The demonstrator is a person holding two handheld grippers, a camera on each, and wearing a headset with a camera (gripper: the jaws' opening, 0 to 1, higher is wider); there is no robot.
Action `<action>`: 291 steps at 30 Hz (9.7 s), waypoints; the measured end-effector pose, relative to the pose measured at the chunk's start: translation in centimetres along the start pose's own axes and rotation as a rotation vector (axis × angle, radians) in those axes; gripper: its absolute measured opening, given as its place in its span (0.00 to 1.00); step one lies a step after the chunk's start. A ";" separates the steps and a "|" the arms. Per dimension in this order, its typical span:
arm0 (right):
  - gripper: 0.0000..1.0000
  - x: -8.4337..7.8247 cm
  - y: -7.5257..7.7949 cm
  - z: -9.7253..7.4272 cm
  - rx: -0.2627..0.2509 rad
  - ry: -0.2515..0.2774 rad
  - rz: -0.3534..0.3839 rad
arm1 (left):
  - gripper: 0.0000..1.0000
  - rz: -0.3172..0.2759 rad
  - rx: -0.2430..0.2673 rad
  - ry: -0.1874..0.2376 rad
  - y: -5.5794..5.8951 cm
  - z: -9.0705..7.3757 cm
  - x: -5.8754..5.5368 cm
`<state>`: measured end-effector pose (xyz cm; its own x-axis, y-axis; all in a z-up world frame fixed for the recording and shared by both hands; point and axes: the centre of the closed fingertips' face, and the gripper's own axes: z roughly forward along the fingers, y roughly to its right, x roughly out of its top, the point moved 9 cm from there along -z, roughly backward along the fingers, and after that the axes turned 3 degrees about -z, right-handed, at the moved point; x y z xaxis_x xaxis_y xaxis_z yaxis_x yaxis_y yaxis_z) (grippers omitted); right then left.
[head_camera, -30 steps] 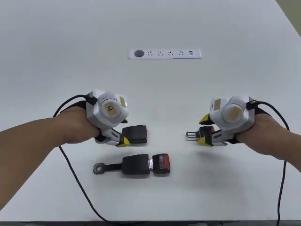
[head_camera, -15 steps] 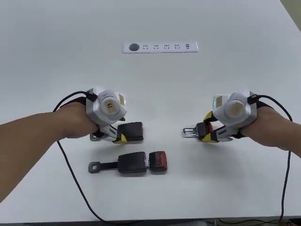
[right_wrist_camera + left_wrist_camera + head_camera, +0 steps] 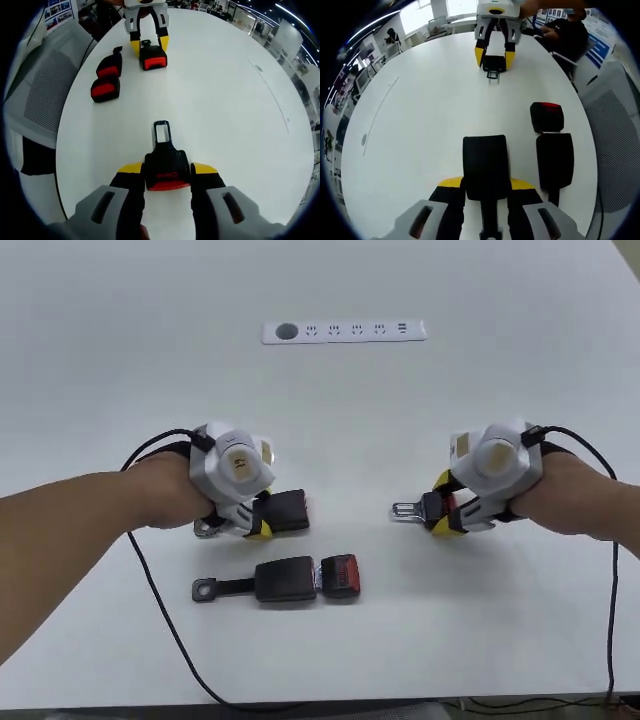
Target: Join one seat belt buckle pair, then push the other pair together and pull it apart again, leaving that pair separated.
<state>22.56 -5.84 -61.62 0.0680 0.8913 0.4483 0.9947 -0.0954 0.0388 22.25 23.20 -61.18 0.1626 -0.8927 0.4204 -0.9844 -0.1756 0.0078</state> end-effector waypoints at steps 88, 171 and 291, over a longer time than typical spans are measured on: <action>0.31 11.6 -1.4 5.7 0.031 0.139 -0.084 | 0.31 0.061 -0.045 -0.022 -0.1 0.5 0.2; 0.34 0.6 -1.6 0.2 -0.036 0.066 0.038 | 0.33 0.037 -0.018 -0.002 0.0 0.2 -0.1; 1.00 -0.6 -15.4 -9.5 -0.372 0.417 0.463 | 1.00 -0.667 0.436 0.403 15.9 -12.5 -11.6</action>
<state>6.49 -9.11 -54.01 0.3669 0.4868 0.7927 0.7739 -0.6325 0.0302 3.85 35.92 -54.54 0.5758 -0.3492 0.7393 -0.5672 -0.8218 0.0536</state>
